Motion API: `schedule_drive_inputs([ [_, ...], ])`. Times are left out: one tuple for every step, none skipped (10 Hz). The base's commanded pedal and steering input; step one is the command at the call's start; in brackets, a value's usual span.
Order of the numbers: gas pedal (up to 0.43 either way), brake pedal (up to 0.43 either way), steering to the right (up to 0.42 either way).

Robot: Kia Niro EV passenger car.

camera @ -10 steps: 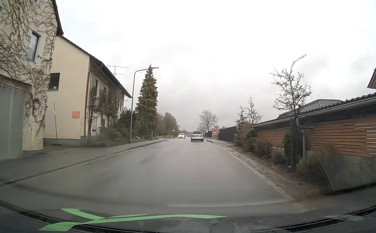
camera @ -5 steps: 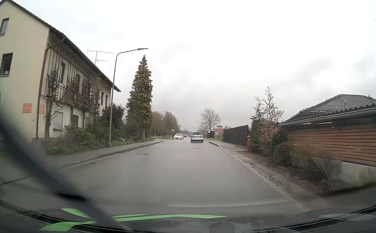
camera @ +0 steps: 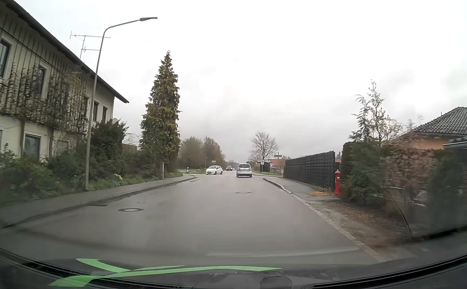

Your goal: Follow the waypoints while adhering to traffic rules and regulations

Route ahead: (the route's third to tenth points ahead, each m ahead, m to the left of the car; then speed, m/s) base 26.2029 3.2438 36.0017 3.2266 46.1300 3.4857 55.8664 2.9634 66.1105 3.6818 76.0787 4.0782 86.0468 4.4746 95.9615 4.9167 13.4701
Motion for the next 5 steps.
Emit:
schedule_drive_inputs([
  [0.079, 0.000, -0.004],
  [0.079, 0.000, -0.004],
  [0.079, 0.000, -0.005],
  [0.087, 0.000, -0.005],
  [0.087, 0.000, -0.004],
])
